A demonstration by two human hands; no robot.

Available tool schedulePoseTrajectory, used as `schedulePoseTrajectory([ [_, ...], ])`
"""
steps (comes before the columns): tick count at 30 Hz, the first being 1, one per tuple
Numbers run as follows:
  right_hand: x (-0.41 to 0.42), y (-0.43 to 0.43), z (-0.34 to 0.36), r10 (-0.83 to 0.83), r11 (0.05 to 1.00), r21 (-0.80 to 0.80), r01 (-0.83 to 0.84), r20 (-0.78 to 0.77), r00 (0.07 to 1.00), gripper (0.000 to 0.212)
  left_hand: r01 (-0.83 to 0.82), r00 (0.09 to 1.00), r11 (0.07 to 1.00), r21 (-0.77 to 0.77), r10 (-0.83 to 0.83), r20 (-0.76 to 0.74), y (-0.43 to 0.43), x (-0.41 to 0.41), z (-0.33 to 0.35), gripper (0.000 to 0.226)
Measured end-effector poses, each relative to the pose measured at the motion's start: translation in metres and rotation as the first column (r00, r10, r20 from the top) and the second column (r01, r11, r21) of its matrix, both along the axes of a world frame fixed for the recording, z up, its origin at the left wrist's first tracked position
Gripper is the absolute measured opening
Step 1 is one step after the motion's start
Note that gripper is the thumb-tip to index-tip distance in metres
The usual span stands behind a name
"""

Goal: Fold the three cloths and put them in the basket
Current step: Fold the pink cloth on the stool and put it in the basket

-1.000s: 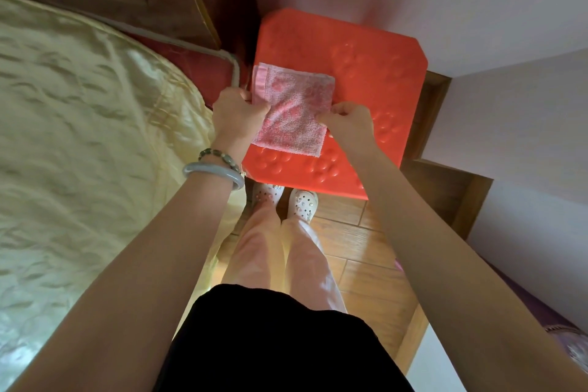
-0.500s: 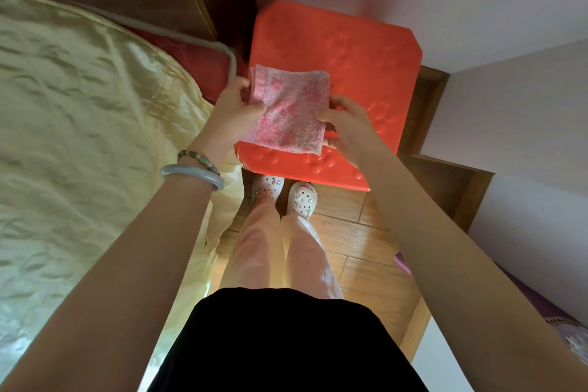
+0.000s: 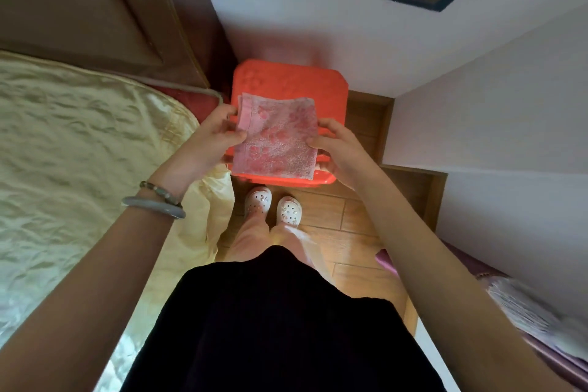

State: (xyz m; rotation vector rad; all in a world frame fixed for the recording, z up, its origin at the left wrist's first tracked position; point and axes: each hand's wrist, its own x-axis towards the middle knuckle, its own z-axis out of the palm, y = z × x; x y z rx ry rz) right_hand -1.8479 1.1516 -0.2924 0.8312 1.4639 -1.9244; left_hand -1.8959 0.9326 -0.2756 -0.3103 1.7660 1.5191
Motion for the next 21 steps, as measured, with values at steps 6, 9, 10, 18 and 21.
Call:
schedulePoseTrajectory([
  [6,0.03,0.025,0.088,-0.042,0.999,0.013,0.044,-0.108,0.993,0.036,0.012,0.999,0.998,0.062,-0.009,-0.047,0.023,0.016,0.089,0.033],
  [9,0.046,0.04,0.128,-0.121,0.993,-0.006,0.122,-0.175,0.977,0.038,0.067,0.996,0.993,0.096,-0.06,-0.071,0.042,0.02,0.125,0.033],
  [10,0.052,0.046,0.14,-0.156,0.988,-0.023,0.154,-0.193,0.969,0.037,0.099,0.992,0.989,0.106,-0.09,-0.085,0.048,0.02,0.136,0.032],
  [18,0.115,0.081,0.212,-0.421,0.905,-0.069,0.419,-0.274,0.865,0.029,0.343,0.938,0.907,0.243,-0.319,-0.133,0.107,0.025,0.2,0.032],
  [21,0.143,0.083,0.233,-0.528,0.839,-0.028,0.543,-0.283,0.801,0.027,0.467,0.884,0.843,0.269,-0.441,-0.153,0.129,0.03,0.218,0.032],
])
